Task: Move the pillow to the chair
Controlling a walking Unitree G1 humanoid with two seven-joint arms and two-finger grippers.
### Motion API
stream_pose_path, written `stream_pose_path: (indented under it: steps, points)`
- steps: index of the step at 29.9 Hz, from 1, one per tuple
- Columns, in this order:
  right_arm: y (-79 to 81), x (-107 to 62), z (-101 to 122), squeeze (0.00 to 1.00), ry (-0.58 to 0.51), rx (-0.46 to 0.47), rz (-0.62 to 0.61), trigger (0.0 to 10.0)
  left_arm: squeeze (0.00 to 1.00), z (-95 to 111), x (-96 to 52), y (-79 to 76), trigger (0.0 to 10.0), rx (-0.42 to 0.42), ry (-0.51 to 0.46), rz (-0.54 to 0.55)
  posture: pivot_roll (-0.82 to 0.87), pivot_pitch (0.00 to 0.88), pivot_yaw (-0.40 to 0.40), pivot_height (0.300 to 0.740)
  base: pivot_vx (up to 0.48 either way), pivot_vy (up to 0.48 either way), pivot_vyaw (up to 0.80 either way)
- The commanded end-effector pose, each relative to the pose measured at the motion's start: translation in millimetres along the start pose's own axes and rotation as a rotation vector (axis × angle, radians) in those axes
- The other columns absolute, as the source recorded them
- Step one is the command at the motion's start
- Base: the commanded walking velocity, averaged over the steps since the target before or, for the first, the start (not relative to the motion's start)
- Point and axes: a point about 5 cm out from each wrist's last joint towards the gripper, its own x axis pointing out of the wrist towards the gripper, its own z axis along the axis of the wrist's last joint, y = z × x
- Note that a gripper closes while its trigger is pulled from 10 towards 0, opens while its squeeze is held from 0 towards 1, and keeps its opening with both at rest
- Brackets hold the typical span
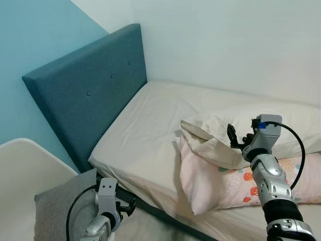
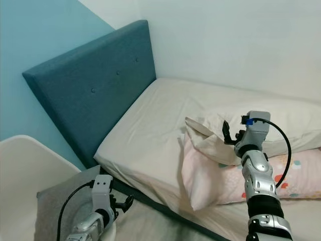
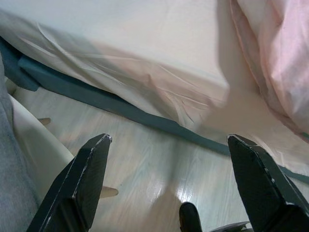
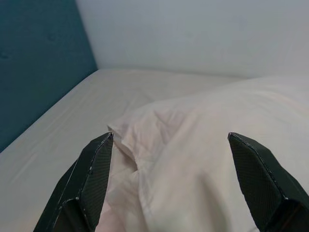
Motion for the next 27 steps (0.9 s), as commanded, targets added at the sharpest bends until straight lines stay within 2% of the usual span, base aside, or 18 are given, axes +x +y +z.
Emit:
stream_pose_path:
  steps: [1, 8, 18, 27]
  points:
    - [5.7, -0.3, 0.8, 0.00, -0.011, -0.030, 0.024, 10.0, 0.00, -2.5, -2.1, 4.2, 10.0, -0.002, 0.008, 0.010, 0.00, 0.002, 0.067, 0.723, 0.000, 0.000, 0.00]
    - [8.3, 0.6, 0.9, 0.00, -0.008, -0.039, 0.036, 10.0, 0.00, -2.7, -2.2, 4.2, 10.0, 0.001, 0.010, 0.008, 0.00, 0.000, 0.066, 0.723, 0.000, 0.000, 0.00]
    - [16.0, -0.6, -4.1, 0.00, 0.009, -0.046, 0.066, 10.0, 0.00, -3.0, -2.1, 3.8, 10.0, 0.004, 0.012, 0.006, 0.00, 0.002, 0.064, 0.723, 0.000, -0.480, 0.00]
    - [18.8, -0.5, -5.5, 0.00, 0.017, -0.053, 0.085, 10.0, 0.00, -0.5, -1.2, 4.8, 10.0, -0.052, -0.006, 0.026, 0.01, 0.005, 0.062, 0.723, 0.000, -0.421, 0.00]
